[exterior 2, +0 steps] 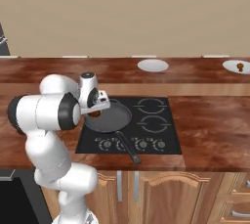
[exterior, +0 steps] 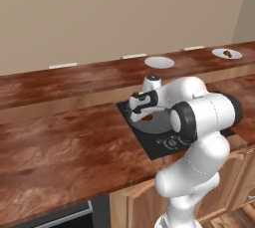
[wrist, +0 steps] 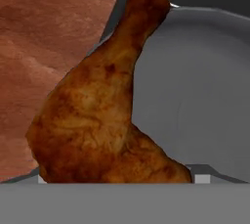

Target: Take the chicken drumsticks from the pan and place one on each plate on the dining counter.

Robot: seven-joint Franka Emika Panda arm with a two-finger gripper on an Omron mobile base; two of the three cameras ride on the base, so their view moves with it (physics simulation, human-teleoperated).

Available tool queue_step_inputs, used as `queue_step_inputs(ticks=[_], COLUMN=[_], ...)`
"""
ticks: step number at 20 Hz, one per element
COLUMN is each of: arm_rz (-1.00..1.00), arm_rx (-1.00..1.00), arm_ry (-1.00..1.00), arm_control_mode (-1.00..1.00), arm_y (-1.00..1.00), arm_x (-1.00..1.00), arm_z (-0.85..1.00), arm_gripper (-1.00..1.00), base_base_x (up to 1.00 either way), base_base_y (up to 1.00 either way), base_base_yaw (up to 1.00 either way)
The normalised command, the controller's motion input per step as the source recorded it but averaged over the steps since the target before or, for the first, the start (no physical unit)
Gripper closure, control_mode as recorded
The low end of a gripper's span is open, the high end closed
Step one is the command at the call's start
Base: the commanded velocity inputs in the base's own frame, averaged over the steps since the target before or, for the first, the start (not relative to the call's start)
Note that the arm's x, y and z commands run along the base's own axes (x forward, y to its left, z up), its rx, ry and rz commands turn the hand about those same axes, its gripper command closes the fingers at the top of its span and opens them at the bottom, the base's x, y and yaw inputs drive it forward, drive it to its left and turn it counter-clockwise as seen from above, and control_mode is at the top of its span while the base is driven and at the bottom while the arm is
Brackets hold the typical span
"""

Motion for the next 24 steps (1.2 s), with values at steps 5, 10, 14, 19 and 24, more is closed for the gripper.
queue_step_inputs(ticks=[5, 10, 14, 19, 24], arm_rz=[0.01, 0.0, 0.0, 0.0, 0.01], arm_rx=[0.0, 0.0, 0.0, 0.0, 0.04], arm_ry=[-0.02, 0.0, 0.0, -0.03, 0.0], arm_control_mode=[-1.0, -1.0, -1.0, -1.0, -1.0], arm_y=[0.0, -0.01, -0.03, -0.03, -0.01], arm_x=[-0.66, -0.7, -0.71, -0.69, -0.54], arm_z=[0.68, 0.56, 0.55, 0.62, 0.3], arm_gripper=[1.0, 1.0, 1.0, 1.0, 1.0], base_base_x=[0.0, 0.0, 0.0, 0.0, 0.0], base_base_y=[0.0, 0.0, 0.0, 0.0, 0.0], base_base_yaw=[0.0, 0.0, 0.0, 0.0, 0.0])
